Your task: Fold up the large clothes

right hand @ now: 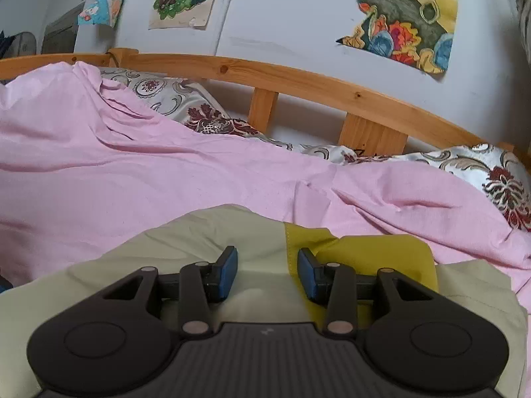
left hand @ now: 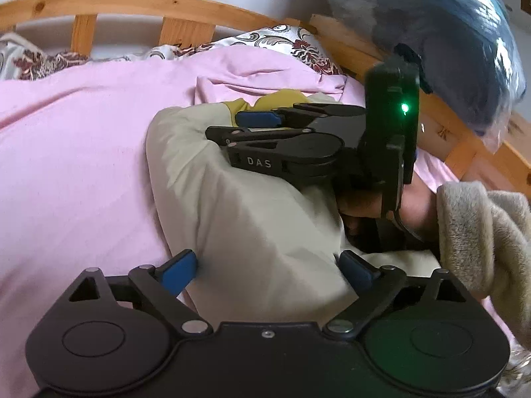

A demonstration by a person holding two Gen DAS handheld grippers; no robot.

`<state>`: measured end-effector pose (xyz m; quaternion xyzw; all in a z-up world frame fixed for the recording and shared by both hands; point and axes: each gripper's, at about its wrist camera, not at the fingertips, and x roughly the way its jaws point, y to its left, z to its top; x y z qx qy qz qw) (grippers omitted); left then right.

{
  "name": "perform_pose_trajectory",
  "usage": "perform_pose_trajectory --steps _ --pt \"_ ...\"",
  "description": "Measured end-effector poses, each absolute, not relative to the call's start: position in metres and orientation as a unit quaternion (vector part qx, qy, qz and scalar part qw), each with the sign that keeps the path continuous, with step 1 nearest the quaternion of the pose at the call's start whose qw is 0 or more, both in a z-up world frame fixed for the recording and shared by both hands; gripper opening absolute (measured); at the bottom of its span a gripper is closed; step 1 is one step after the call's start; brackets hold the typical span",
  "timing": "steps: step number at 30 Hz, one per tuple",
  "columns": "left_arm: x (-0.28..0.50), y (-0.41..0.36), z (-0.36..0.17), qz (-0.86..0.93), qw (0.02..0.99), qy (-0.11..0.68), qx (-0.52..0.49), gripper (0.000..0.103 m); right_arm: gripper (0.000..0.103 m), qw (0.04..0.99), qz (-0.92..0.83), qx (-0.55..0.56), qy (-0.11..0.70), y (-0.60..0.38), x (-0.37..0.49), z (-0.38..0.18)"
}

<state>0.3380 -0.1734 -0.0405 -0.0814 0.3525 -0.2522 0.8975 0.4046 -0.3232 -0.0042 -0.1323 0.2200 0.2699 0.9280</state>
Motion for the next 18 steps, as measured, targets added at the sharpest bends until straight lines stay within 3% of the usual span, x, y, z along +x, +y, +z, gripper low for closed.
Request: perform_pose_trajectory --steps 6,9,18 --pt "0.319 -0.128 -0.029 -0.237 0.908 0.288 -0.191 0.096 0.047 0.927 0.255 -0.130 0.241 -0.332 0.391 0.014" --pt "0.334 -0.117 -0.035 -0.204 0.898 0.321 -0.220 0.089 0.050 0.928 0.234 -0.139 0.252 -0.339 0.376 0.022" --pt "0.351 -0.120 -0.064 -0.219 0.860 0.388 -0.249 0.092 0.051 0.930 0.198 -0.208 0.230 -0.335 0.319 0.016"
